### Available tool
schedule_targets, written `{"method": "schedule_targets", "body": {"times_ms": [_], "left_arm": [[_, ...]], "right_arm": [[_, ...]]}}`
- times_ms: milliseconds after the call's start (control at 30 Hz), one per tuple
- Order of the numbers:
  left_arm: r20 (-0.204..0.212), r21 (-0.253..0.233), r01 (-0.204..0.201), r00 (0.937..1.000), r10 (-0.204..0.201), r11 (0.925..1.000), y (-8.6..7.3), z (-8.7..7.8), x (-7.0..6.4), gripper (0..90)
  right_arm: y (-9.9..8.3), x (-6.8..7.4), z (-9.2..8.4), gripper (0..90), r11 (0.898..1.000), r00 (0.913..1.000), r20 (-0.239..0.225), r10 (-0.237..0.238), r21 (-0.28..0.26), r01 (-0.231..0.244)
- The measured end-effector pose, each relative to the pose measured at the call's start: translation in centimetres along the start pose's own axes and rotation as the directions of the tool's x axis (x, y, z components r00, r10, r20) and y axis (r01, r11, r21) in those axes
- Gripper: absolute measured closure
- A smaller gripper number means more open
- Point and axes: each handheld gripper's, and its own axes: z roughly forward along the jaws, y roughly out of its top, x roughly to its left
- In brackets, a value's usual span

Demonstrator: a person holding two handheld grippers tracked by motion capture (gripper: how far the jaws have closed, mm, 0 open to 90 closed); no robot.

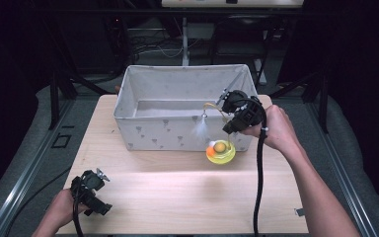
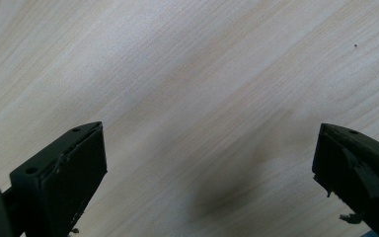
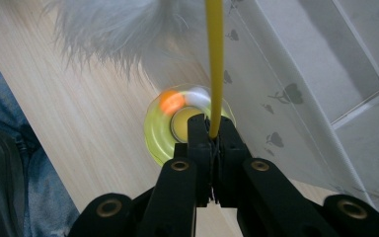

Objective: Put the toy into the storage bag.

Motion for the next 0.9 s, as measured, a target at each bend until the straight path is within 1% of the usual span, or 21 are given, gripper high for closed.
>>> {"method": "schedule_targets", "body": {"times_ms": [733,900], "left_arm": [[0.002,0.001,-0.003,1.0000,0.003,1.0000,0.0,0.0,0.0,0.4],[0.003,0.003,-0.004,1.0000,0.004,1.0000,0.0,0.0,0.0,0.4]], "right_arm": [[1.8,-0.8,-3.4,88.3,1.000,0.9998,0.017,0.005,-0.030,-0.004],[2.1,-1.0,-3.9,88.4,0.999,0.9999,0.016,0.003,-0.046,-0.003]]}}
